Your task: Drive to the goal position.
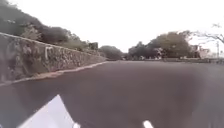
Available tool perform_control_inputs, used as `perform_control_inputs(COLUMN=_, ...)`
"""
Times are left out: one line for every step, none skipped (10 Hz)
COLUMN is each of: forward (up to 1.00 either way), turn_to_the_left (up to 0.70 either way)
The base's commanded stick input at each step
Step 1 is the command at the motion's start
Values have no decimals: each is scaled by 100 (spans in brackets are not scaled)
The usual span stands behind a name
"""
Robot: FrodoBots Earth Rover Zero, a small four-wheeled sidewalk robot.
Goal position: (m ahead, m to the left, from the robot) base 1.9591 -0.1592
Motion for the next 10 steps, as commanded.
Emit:
perform_control_inputs(forward=50, turn_to_the_left=0)
perform_control_inputs(forward=50, turn_to_the_left=0)
perform_control_inputs(forward=50, turn_to_the_left=0)
perform_control_inputs(forward=50, turn_to_the_left=0)
perform_control_inputs(forward=50, turn_to_the_left=0)
perform_control_inputs(forward=50, turn_to_the_left=0)
perform_control_inputs(forward=50, turn_to_the_left=0)
perform_control_inputs(forward=50, turn_to_the_left=0)
perform_control_inputs(forward=50, turn_to_the_left=0)
perform_control_inputs(forward=50, turn_to_the_left=0)
